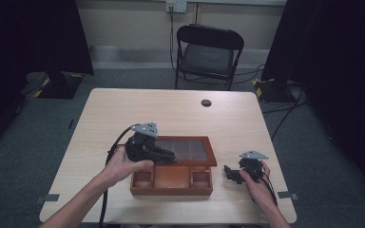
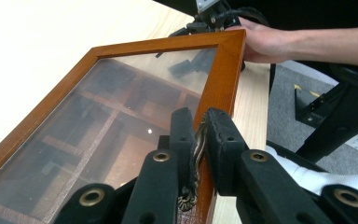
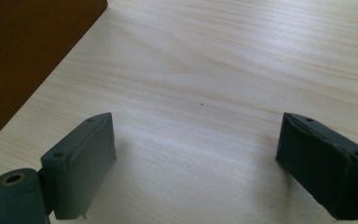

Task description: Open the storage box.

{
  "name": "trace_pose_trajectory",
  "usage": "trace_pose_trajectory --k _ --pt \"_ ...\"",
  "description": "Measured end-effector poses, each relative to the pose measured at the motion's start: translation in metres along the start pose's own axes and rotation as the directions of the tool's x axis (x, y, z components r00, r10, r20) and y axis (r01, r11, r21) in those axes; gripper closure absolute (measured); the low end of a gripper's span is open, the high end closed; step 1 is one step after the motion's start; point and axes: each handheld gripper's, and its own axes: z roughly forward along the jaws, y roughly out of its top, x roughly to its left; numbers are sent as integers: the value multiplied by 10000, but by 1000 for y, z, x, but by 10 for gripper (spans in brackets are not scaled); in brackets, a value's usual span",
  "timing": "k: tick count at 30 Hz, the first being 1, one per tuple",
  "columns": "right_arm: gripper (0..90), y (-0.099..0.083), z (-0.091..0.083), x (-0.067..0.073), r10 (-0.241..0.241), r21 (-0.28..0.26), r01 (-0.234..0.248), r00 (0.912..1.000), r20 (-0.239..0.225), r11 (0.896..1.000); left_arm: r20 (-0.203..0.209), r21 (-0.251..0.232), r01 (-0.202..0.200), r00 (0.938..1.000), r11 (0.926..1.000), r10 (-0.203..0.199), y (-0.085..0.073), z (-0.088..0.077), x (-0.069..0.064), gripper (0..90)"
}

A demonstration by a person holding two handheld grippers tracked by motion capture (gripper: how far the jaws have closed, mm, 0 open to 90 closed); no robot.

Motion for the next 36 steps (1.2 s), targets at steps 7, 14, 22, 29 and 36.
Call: trace_pose_trajectory --k 7,14,22,29,36 --pt "107 0 0 0 -3 0 3 10000 -5 10000 27 162 -27 10000 9999 26 0 1 0 812" --pt "107 0 0 0 2 11 -2 10000 -10 10000 -10 126 30 10000 9999 -30 4 -1 1 812" --pt "107 0 0 0 -4 13 4 10000 -29 10000 -275 -79 67 9996 9999 -69 11 -6 2 812" --pt "107 0 0 0 -5 13 5 10000 -31 10000 -404 -134 64 9992 9999 -69 12 -6 2 812" --pt "107 0 0 0 -7 13 7 10000 -33 10000 -386 -204 46 9992 9998 -54 14 -8 3 812"
